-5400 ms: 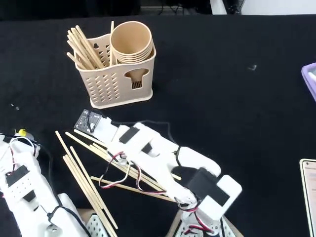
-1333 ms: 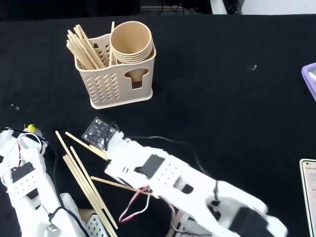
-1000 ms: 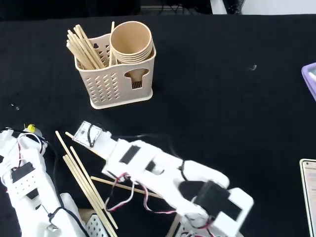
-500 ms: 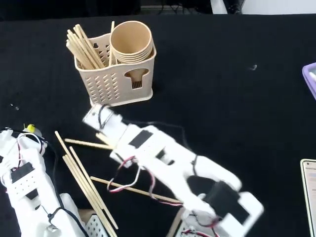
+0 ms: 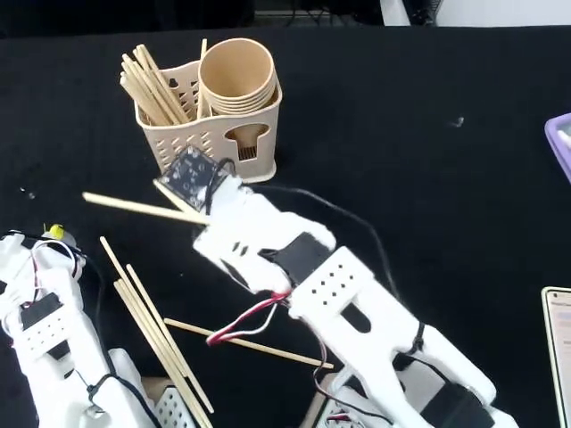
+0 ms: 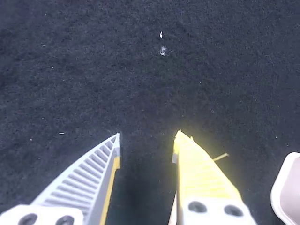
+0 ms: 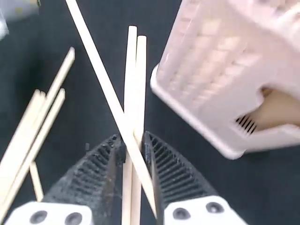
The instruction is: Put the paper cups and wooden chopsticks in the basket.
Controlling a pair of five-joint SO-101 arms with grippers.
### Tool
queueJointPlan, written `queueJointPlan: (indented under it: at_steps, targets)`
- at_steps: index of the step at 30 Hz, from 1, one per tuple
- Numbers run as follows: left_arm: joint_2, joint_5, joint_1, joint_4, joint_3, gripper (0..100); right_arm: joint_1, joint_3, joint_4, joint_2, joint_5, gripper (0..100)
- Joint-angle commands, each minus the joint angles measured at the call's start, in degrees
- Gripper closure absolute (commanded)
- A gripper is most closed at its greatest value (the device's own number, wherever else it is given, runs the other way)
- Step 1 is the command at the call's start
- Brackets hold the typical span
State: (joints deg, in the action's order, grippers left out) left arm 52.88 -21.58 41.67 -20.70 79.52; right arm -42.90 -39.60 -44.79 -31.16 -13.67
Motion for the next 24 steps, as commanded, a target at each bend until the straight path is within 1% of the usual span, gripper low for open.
queueJointPlan:
  at_steps: [1,6,13,16,19,21,24]
  targets:
    - [1.1,0.2,-0.2,1.1,-2.2,81,0.7,9.2,0.0,-2.2,-0.4,98.8]
    - [1.1,0.2,-0.2,1.1,-2.2,81,0.8,16.7,0.8,-0.5,-0.1,98.8]
    - [1.1,0.2,-0.3,1.1,-2.2,81,0.8,23.9,16.7,5.8,0.7,98.8]
    - [1.1,0.2,-0.2,1.1,-2.2,81,1.2,27.2,21.3,8.6,6.6,98.8]
    - [1.1,0.2,-0.3,1.1,-2.2,81,3.6,30.9,26.4,11.7,12.7,98.8]
    - [1.1,0.2,-0.4,1.1,-2.2,81,5.4,33.5,30.6,14.5,14.7,98.8]
    - [1.1,0.2,-0.5,1.1,-2.2,81,7.0,37.8,35.7,20.2,14.6,98.8]
